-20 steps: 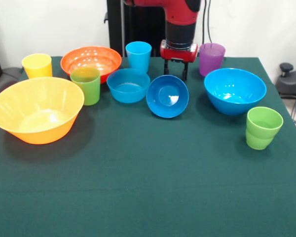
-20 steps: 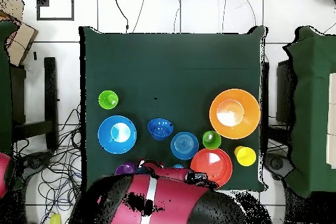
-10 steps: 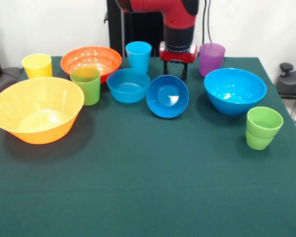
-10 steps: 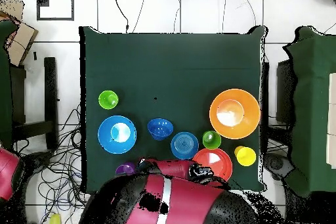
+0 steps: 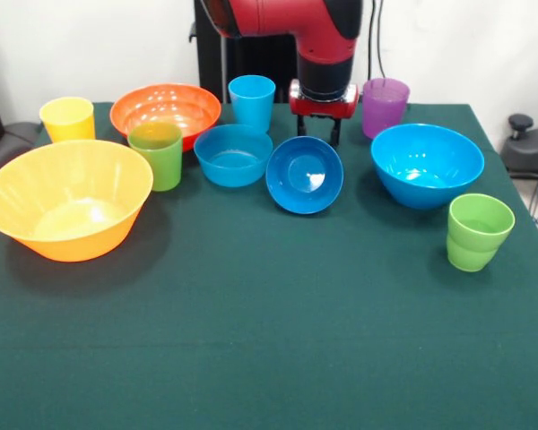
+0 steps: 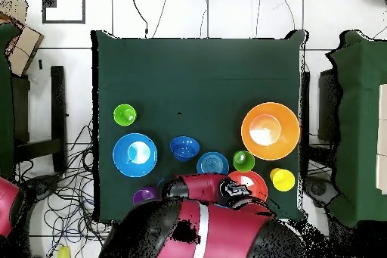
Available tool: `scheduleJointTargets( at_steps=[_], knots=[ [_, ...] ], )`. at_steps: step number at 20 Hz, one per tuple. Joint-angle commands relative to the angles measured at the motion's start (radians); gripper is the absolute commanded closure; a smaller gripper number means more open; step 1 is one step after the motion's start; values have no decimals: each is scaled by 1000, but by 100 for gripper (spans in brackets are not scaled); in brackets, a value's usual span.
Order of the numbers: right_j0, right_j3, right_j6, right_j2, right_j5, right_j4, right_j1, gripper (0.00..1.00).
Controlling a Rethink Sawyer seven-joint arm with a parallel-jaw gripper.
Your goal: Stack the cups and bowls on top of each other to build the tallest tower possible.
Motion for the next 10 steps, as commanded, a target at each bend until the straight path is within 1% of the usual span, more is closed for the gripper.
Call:
scheduleJointTargets(
  at_steps=[1,10],
  knots=[
    [-44,-429,-33,100,-157,-74,211,0],
    [-68,-417,-35,134,-76,-99,176,0]
  ],
)
